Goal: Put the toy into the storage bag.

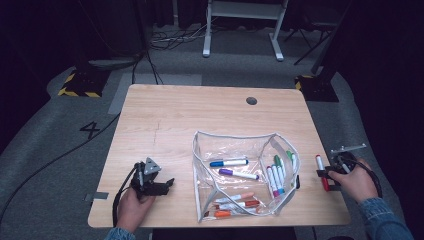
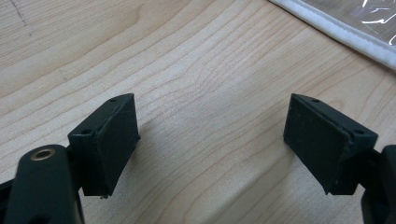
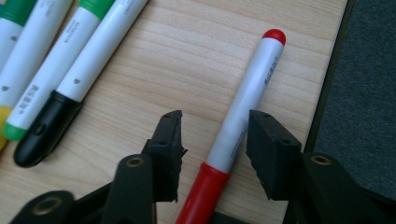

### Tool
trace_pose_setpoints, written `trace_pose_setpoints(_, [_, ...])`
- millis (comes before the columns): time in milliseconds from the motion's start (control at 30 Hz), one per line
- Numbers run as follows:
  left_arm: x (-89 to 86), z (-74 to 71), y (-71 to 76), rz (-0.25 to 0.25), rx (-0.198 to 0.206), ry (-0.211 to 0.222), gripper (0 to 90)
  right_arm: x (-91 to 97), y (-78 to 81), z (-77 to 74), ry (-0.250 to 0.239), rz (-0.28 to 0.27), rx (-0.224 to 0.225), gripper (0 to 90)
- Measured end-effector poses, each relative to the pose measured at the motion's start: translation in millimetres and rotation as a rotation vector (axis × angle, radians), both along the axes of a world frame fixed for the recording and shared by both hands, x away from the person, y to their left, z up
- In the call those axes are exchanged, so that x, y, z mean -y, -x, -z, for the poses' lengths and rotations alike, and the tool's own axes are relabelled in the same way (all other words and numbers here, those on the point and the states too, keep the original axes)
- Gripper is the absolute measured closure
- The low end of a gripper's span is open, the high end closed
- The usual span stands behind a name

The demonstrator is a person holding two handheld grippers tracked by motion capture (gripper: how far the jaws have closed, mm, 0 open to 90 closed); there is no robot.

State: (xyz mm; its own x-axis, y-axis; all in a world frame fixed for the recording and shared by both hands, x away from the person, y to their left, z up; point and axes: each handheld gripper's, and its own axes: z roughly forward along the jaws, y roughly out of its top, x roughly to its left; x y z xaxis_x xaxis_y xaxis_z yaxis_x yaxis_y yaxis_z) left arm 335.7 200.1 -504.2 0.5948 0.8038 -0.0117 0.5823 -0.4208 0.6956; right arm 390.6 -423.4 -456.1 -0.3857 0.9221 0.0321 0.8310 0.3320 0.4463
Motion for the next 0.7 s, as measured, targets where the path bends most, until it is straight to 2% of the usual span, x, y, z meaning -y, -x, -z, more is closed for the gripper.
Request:
trace_pose_setpoints(133, [0.0, 0.0, 0.0, 0.001, 0.000, 0.000, 18.2, -3.7, -6.9, 5.4, 0.048, 0.019, -0.022, 70.0])
trace_pose_setpoints(200, [0.0, 0.0, 0.0, 0.000, 0.000, 0.000, 18.2, -5.7, -9.0, 7.7, 0.042, 0.058, -0.038, 76.9])
trace_pose_setpoints(267, [0.0, 0.0, 0.0, 0.000, 0.000, 0.000, 18.2, -7.6, -9.6, 6.9, 0.062, 0.080, -0.060, 76.9])
trace_pose_setpoints(333, [0.0, 0.0, 0.0, 0.000, 0.000, 0.000, 18.2, -9.4, -8.8, 3.8, 0.050, 0.088, -0.068, 77.0])
trace_pose_setpoints(500, [0.0, 0.0, 0.0, 0.001, 0.000, -0.001, 18.2, -11.9, -4.9, -16.1, 0.021, 0.047, -0.033, 77.0])
trace_pose_setpoints(700, [0.0, 0.0, 0.0, 0.000, 0.000, 0.000, 18.2, -17.9, 2.2, -49.4, -0.013, -0.019, 0.011, 77.0])
